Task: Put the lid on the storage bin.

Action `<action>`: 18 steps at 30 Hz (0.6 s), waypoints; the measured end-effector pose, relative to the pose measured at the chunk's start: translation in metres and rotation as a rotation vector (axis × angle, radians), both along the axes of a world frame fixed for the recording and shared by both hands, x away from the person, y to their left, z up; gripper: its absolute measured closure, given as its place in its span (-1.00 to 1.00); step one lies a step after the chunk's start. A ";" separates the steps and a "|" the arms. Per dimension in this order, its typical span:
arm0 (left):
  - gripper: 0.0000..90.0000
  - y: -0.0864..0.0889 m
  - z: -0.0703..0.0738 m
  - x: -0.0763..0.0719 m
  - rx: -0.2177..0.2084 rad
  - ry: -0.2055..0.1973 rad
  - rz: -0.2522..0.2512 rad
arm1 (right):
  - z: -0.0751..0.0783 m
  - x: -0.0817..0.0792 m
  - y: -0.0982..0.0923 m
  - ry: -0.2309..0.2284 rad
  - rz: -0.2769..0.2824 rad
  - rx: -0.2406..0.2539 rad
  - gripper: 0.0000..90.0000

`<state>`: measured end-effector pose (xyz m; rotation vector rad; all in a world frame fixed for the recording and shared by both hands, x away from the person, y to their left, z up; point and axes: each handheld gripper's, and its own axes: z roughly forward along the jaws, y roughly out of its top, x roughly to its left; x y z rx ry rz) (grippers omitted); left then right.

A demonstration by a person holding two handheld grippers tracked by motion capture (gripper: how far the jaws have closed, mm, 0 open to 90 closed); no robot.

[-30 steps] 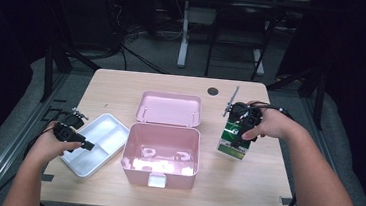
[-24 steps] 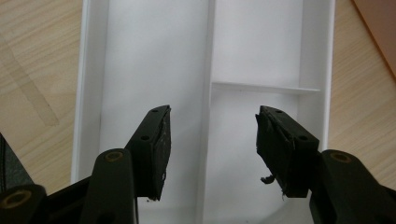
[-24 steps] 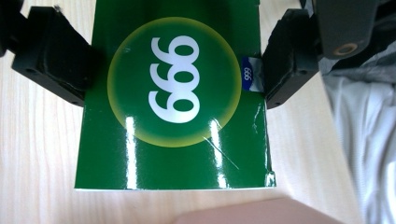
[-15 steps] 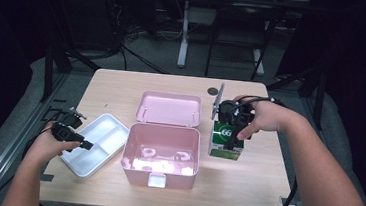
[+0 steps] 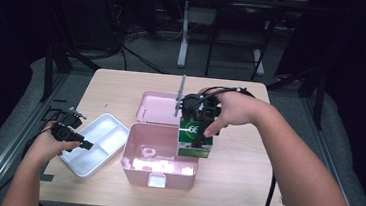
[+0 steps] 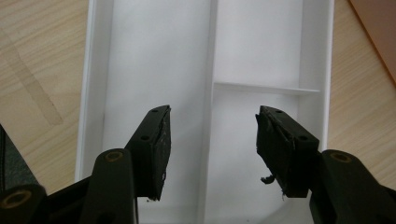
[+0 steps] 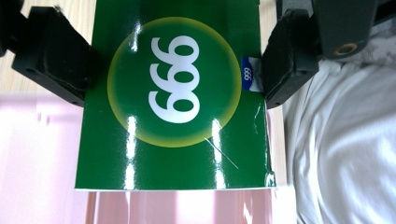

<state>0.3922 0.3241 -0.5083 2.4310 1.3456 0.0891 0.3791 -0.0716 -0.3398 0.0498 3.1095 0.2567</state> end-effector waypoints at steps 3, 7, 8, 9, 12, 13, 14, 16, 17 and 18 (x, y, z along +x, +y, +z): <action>0.00 0.001 0.001 0.000 -0.001 0.001 0.001 | -0.004 -0.002 0.018 0.005 0.025 -0.004 -0.63; 0.00 0.002 0.000 0.000 -0.002 0.003 0.004 | -0.014 -0.003 0.032 0.019 0.034 -0.018 -0.63; 0.00 0.003 0.000 0.000 0.000 0.004 0.004 | -0.016 -0.002 0.033 0.017 0.038 -0.021 -0.64; 0.00 0.003 0.000 -0.001 0.000 0.004 0.007 | -0.019 -0.002 0.034 0.017 0.037 -0.026 -0.64; 0.00 0.003 0.000 -0.001 -0.001 0.004 0.008 | -0.028 0.001 0.035 0.008 0.032 -0.044 -0.64; 0.00 0.003 0.000 -0.001 0.000 0.004 0.008 | -0.032 0.002 0.036 0.005 0.029 -0.047 -0.64; 0.00 0.003 0.000 -0.001 -0.002 0.002 0.007 | -0.037 0.003 0.036 0.004 0.028 -0.050 -0.64; 0.01 0.003 0.001 -0.001 0.000 0.004 0.003 | -0.045 0.004 0.036 0.005 0.020 -0.048 -0.64; 0.01 0.003 0.001 -0.001 0.001 0.004 0.002 | -0.050 0.005 0.036 0.007 0.017 -0.050 -0.64; 0.01 0.003 0.001 -0.001 0.001 0.003 0.004 | -0.054 0.005 0.036 0.008 0.019 -0.053 -0.64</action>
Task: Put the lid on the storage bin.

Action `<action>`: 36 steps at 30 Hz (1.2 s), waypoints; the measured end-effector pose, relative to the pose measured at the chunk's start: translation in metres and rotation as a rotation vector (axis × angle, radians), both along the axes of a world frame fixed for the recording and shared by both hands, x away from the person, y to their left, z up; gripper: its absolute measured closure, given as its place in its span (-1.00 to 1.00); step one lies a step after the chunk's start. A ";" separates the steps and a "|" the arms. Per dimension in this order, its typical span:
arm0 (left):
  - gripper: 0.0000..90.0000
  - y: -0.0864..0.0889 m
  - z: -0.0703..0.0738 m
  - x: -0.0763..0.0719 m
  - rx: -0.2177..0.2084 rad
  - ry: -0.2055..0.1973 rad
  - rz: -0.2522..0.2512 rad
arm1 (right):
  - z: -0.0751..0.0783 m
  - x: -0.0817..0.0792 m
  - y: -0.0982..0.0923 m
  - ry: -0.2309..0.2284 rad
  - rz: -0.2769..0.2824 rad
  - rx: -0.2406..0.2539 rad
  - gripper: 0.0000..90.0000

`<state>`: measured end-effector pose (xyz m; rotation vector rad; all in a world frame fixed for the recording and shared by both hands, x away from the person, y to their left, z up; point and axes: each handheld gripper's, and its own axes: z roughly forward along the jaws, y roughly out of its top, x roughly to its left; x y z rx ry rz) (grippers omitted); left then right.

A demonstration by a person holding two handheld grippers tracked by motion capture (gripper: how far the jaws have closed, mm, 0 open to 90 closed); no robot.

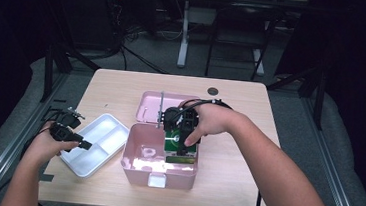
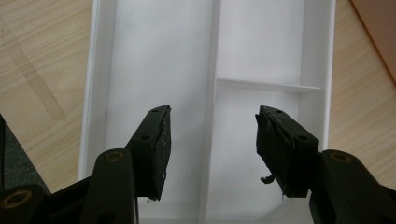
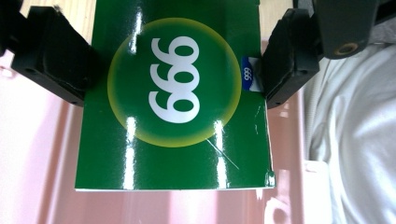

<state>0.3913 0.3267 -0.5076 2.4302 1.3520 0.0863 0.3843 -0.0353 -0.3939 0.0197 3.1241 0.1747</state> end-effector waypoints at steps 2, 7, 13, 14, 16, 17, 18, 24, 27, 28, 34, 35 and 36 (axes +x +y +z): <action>0.01 0.000 0.000 0.000 -0.001 0.002 -0.001 | -0.008 0.001 0.000 0.000 -0.008 0.002 -0.64; 0.01 0.000 -0.001 0.000 0.002 0.004 0.003 | -0.029 0.004 0.000 0.009 -0.025 0.011 -0.64; 0.01 -0.001 -0.002 0.000 0.001 0.006 -0.001 | -0.049 0.006 -0.001 0.012 -0.055 -0.004 -0.64; 0.01 -0.001 -0.002 0.000 0.001 0.008 -0.002 | -0.052 0.006 -0.001 0.009 -0.058 -0.006 -0.64; 0.01 -0.001 -0.002 0.000 0.004 0.008 -0.003 | -0.057 0.007 -0.001 0.012 -0.068 -0.008 -0.64; 0.01 -0.001 -0.002 0.000 0.002 0.006 -0.002 | -0.059 0.007 -0.001 0.017 -0.071 -0.006 -0.64; 0.01 -0.001 -0.002 0.000 0.001 0.007 -0.003 | -0.060 0.007 -0.001 0.020 -0.073 -0.004 -0.64; 0.01 -0.001 -0.002 0.001 0.003 0.008 -0.006 | -0.068 0.008 0.000 0.022 -0.076 -0.010 -0.65; 0.01 -0.001 -0.002 0.001 0.003 0.007 -0.005 | -0.071 0.008 0.000 0.020 -0.082 -0.007 -0.65; 0.01 -0.001 -0.002 0.001 0.004 0.008 -0.005 | -0.071 0.008 -0.001 0.018 -0.086 -0.008 -0.65; 0.01 -0.001 -0.003 0.001 0.004 0.008 -0.003 | -0.073 0.010 -0.002 0.025 -0.106 -0.015 -0.67; 0.01 -0.001 -0.003 0.001 0.004 0.009 -0.003 | -0.074 0.010 -0.003 0.028 -0.104 -0.016 -0.68; 0.01 -0.001 -0.003 0.001 0.004 0.009 -0.003 | -0.074 0.011 -0.003 0.032 -0.101 -0.018 -0.68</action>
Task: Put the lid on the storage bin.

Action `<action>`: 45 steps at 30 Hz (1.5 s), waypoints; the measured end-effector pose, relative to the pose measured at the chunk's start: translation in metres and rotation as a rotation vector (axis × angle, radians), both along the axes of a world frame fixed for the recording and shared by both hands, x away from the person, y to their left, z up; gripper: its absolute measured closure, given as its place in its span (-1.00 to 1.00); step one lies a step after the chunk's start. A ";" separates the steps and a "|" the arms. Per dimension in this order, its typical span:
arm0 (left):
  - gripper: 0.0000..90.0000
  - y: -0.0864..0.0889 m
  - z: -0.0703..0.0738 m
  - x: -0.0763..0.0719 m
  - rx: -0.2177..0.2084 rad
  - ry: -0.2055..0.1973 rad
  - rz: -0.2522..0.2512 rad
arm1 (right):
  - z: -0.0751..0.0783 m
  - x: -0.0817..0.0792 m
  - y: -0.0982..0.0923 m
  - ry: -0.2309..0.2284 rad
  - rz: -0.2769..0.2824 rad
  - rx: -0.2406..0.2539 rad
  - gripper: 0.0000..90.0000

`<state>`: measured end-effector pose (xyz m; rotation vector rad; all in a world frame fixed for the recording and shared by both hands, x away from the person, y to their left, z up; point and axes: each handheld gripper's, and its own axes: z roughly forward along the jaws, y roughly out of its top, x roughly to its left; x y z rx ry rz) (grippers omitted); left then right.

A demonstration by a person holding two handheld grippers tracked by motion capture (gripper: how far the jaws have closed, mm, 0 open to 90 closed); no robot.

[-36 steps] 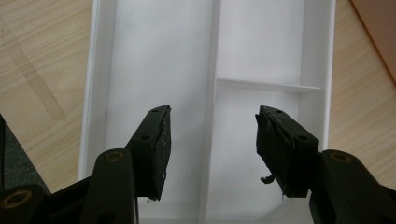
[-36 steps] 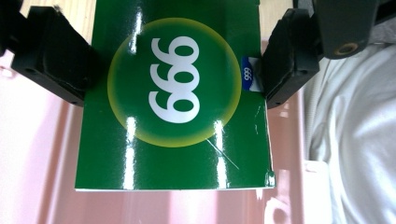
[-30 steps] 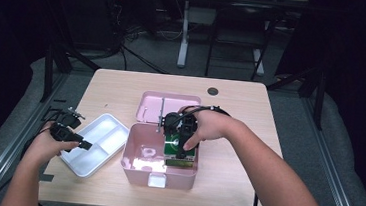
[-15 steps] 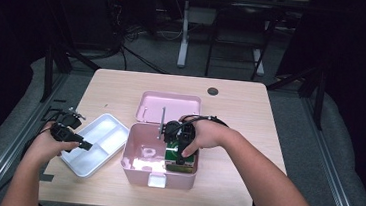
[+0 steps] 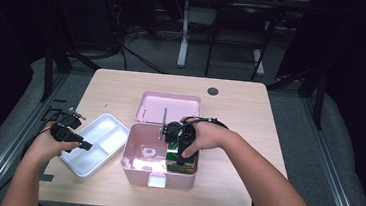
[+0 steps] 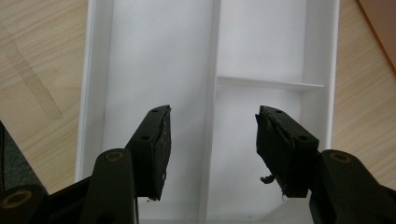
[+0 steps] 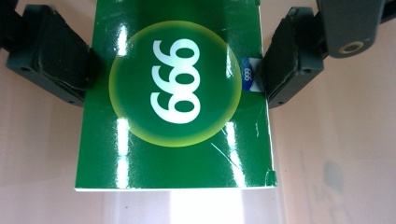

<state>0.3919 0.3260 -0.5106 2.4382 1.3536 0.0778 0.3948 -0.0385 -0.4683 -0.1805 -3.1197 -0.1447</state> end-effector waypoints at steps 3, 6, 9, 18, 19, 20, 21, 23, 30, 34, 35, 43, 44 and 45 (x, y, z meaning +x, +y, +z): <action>0.01 0.000 0.000 0.000 0.002 0.003 -0.002 | -0.002 0.001 -0.001 -0.015 -0.010 -0.006 -0.69; 0.01 0.000 0.000 0.000 0.002 0.002 -0.002 | 0.004 0.003 -0.002 -0.005 -0.029 0.026 -0.69; 0.01 0.000 0.000 0.000 0.002 0.001 -0.002 | 0.011 0.002 -0.003 0.001 -0.042 0.049 -0.69; 0.01 0.000 0.000 0.000 0.000 0.002 0.000 | 0.027 -0.003 -0.007 -0.022 -0.029 0.051 -0.67; 0.00 0.000 -0.001 0.000 0.000 0.003 0.003 | 0.030 -0.005 -0.007 -0.027 -0.027 0.052 -0.67; 0.00 0.000 -0.001 0.000 0.000 0.004 0.006 | 0.033 -0.006 -0.007 -0.030 -0.026 0.048 -0.66; 0.00 -0.001 -0.001 0.000 -0.003 0.003 0.008 | 0.036 -0.007 -0.008 -0.035 -0.026 0.050 -0.65; 0.00 -0.001 -0.002 0.000 -0.002 0.009 0.006 | 0.043 -0.009 -0.010 -0.049 -0.029 0.043 -0.64; 0.00 0.000 -0.002 0.000 -0.008 0.006 0.013 | 0.063 -0.010 -0.030 -0.070 -0.058 0.052 -0.62; 0.00 0.002 -0.001 0.000 -0.014 0.012 0.022 | 0.069 -0.008 -0.051 -0.079 -0.096 0.052 -0.62; 0.00 0.002 -0.001 0.000 -0.014 0.012 0.028 | 0.070 -0.008 -0.057 -0.080 -0.109 0.050 -0.62; 0.00 0.003 -0.001 0.001 -0.032 0.021 0.048 | 0.068 -0.003 -0.108 -0.102 -0.226 0.037 -0.61; 0.00 0.003 -0.001 0.001 -0.035 0.019 0.053 | 0.066 -0.002 -0.113 -0.106 -0.239 0.042 -0.61; -0.01 0.003 -0.001 0.001 -0.037 0.015 0.057 | 0.065 -0.002 -0.117 -0.110 -0.255 0.047 -0.60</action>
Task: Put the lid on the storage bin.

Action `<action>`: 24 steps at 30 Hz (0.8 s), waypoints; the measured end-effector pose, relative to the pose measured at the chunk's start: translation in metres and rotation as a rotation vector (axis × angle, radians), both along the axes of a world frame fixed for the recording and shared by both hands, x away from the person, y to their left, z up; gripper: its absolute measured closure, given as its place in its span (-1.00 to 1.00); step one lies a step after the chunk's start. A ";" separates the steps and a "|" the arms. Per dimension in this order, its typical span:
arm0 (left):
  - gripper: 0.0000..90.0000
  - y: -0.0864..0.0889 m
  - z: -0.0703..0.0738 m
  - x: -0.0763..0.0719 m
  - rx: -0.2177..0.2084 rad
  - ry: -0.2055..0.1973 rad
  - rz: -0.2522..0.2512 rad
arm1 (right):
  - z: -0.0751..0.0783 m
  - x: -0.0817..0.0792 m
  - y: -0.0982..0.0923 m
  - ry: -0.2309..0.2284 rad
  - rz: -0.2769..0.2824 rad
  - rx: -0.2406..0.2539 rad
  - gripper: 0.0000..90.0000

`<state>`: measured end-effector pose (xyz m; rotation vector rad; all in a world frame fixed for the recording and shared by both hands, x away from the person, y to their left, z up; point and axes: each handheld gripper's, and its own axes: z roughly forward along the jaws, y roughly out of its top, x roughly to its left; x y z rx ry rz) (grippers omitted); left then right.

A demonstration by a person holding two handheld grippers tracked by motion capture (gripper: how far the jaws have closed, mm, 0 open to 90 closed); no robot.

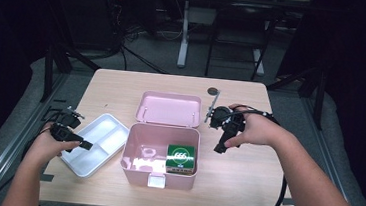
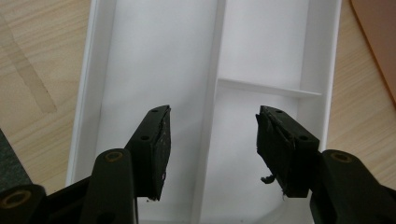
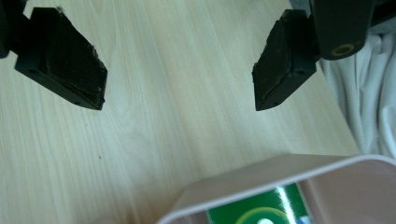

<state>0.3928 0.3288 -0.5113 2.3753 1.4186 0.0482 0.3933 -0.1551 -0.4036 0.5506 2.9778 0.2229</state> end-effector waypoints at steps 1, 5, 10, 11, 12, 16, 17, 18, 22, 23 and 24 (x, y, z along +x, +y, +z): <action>-0.02 0.000 0.000 0.000 -0.004 -0.002 0.007 | -0.002 0.001 -0.004 -0.007 -0.014 0.006 -0.59; -0.11 0.000 0.001 0.000 -0.007 -0.019 0.011 | -0.010 0.004 -0.015 -0.024 -0.089 0.030 -0.58; -0.24 0.000 0.002 0.000 0.000 -0.036 0.007 | -0.023 0.007 -0.027 -0.042 -0.196 0.089 -0.57; -0.28 0.000 0.003 0.000 0.000 -0.042 0.005 | -0.026 0.007 -0.029 -0.045 -0.228 0.106 -0.57; -0.34 0.001 0.003 0.000 0.000 -0.052 0.008 | -0.029 0.007 -0.031 -0.061 -0.255 0.122 -0.57; -0.38 0.000 0.004 -0.001 0.010 -0.070 0.013 | -0.045 0.007 -0.037 -0.120 -0.399 0.220 -0.55; -0.39 0.000 0.004 -0.001 0.009 -0.071 0.011 | -0.049 0.007 -0.039 -0.133 -0.437 0.237 -0.53; -0.39 0.000 0.004 -0.001 0.009 -0.070 0.009 | -0.054 0.007 -0.041 -0.148 -0.476 0.244 -0.53; -0.41 0.000 0.004 -0.001 0.011 -0.080 0.012 | -0.072 0.006 -0.049 -0.181 -0.595 0.313 -0.50; -0.41 0.000 0.004 -0.001 0.008 -0.084 0.016 | -0.076 0.005 -0.051 -0.197 -0.613 0.327 -0.50; -0.41 0.001 0.005 -0.001 0.008 -0.085 0.013 | -0.080 0.003 -0.052 -0.220 -0.628 0.337 -0.50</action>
